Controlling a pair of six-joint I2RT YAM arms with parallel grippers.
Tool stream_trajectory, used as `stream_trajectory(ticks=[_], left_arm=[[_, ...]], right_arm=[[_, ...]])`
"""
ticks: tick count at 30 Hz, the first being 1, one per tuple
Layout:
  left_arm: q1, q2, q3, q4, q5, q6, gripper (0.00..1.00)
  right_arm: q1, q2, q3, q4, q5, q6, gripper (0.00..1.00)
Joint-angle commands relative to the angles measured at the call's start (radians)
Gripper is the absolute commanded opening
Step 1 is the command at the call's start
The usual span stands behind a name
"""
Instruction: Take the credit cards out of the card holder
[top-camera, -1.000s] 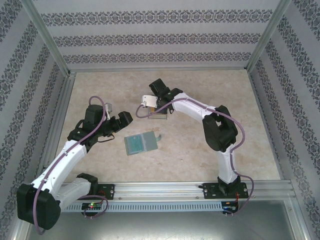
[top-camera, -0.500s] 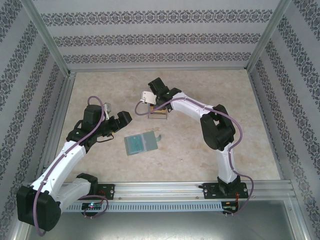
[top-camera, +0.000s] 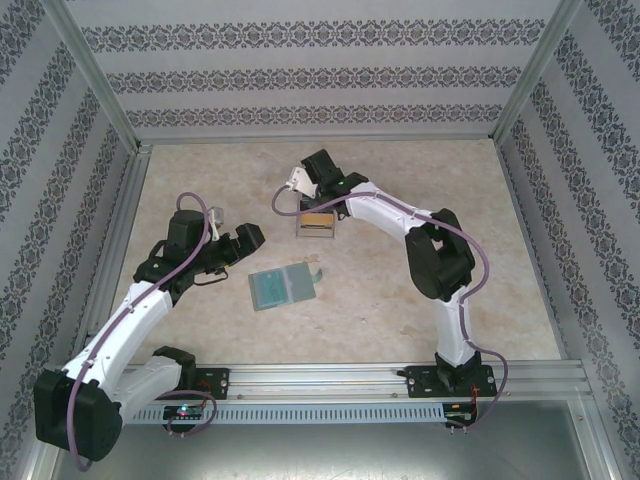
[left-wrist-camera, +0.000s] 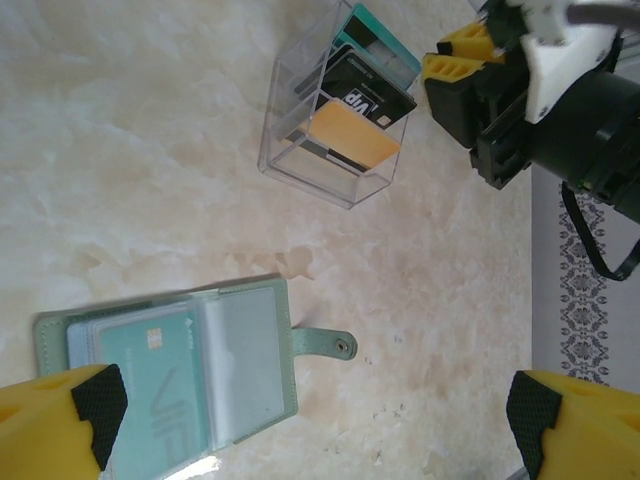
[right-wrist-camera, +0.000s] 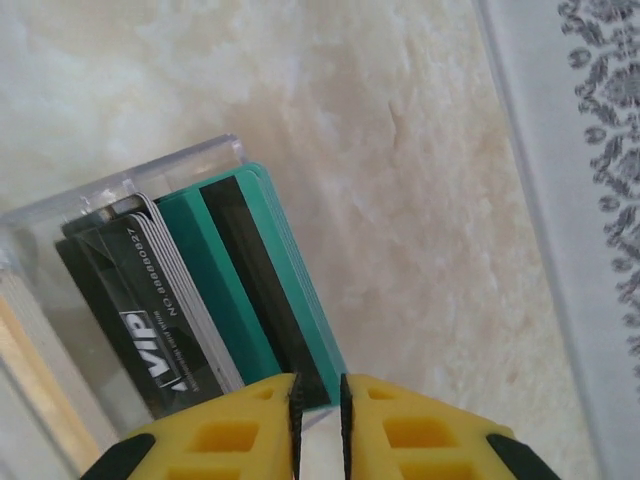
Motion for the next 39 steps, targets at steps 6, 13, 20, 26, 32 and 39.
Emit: stream_trajectory(ticks=[6, 13, 20, 26, 32, 39], left_arm=[[0.011, 0.107, -0.024, 0.029, 0.048, -0.008, 0.86], [0.003, 0.178, -0.055, 0.000, 0.037, -0.019, 0.64], [-0.013, 0.245, -0.093, 0.026, 0.047, -0.027, 0.56], [-0.034, 0.286, -0.102, 0.047, 0.043, -0.028, 0.52], [-0.056, 0.321, -0.116, 0.084, 0.054, -0.037, 0.48], [-0.079, 0.369, -0.119, 0.105, 0.055, -0.040, 0.46]], right_arm=[[-0.001, -0.276, -0.193, -0.053, -0.287, 0.500, 0.26], [0.040, -0.330, -0.350, -0.122, -0.460, 0.825, 0.26], [0.115, -0.274, -0.452, -0.098, -0.529, 1.009, 0.24], [0.157, -0.195, -0.453, -0.098, -0.520, 1.049, 0.16], [0.165, -0.150, -0.454, -0.105, -0.509, 1.038, 0.16], [0.173, -0.118, -0.461, -0.108, -0.491, 1.033, 0.16]])
